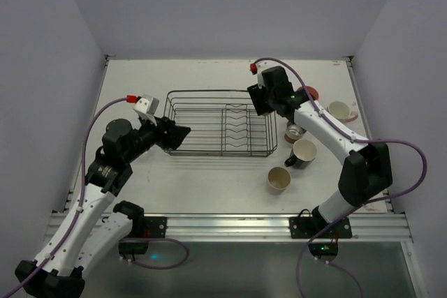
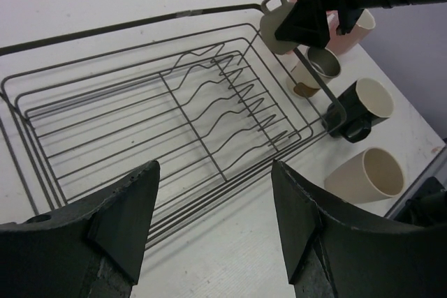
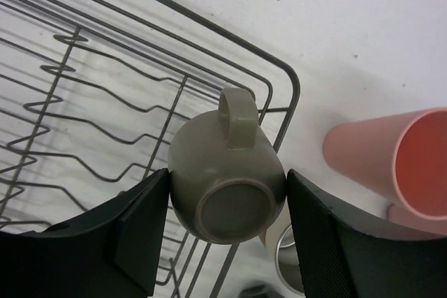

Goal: Unload the cups from the dish rack

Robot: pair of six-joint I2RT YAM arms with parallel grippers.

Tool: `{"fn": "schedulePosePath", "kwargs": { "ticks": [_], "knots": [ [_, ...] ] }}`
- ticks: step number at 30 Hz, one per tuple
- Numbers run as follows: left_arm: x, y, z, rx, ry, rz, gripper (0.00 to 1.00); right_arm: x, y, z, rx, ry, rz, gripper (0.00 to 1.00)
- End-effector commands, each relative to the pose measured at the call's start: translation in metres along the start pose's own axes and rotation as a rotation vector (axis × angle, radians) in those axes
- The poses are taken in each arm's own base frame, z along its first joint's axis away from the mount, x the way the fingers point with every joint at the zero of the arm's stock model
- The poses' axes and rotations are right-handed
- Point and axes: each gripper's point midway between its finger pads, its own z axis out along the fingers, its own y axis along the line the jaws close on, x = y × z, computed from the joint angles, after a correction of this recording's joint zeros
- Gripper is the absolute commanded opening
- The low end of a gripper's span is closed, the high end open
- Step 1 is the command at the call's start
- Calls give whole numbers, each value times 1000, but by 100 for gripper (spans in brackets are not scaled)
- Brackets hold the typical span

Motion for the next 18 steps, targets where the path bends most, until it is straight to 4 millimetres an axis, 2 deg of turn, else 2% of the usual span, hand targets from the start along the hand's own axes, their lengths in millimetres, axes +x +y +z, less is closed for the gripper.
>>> {"fn": "schedulePosePath", "kwargs": {
  "ticks": [1,2,3,4,5,6,7,8,9,10,12,14,15,17,18],
  "knots": [
    [-11,-24,2,127,-30,-52,69,-18,9,-24,-38,-125,156,20],
    [-10,-28,4,148,-25,-86,69,-26,13,-29,-63,-173,186,20],
    [-10,-32,7,176,-34,-97,69,-25,17,-39,-92,-202,221,20],
    [-7,-39,7,218,-21,-117,69,-28,30,-47,-167,-224,282,20],
    [-3,-42,9,238,-5,-166,68,-40,37,-54,-221,-285,324,20],
    [-7,-47,12,279,-40,-169,68,-36,45,-64,-273,-312,357,20],
    [-3,-52,13,316,-26,-194,67,-40,57,-73,-354,-332,424,20],
    [-2,-56,14,335,-21,-250,66,-54,76,-88,-490,-394,435,20],
    [-3,-58,16,359,-40,-263,65,-46,88,-92,-560,-370,490,20],
    [0,-59,17,374,-32,-289,64,-59,93,-107,-624,-434,507,20],
    [-1,-63,18,404,-52,-343,62,-57,117,-124,-784,-415,540,20],
    [1,-66,20,421,-45,-393,61,-67,130,-142,-893,-467,546,20],
    [-1,-69,20,443,-57,-393,61,-60,142,-148,-960,-437,566,20],
    [4,-73,23,465,-33,-420,61,-67,153,-160,-1032,-479,563,20],
    [4,-75,24,474,-35,-419,60,-64,164,-166,-1083,-459,563,20]
  ]
}}
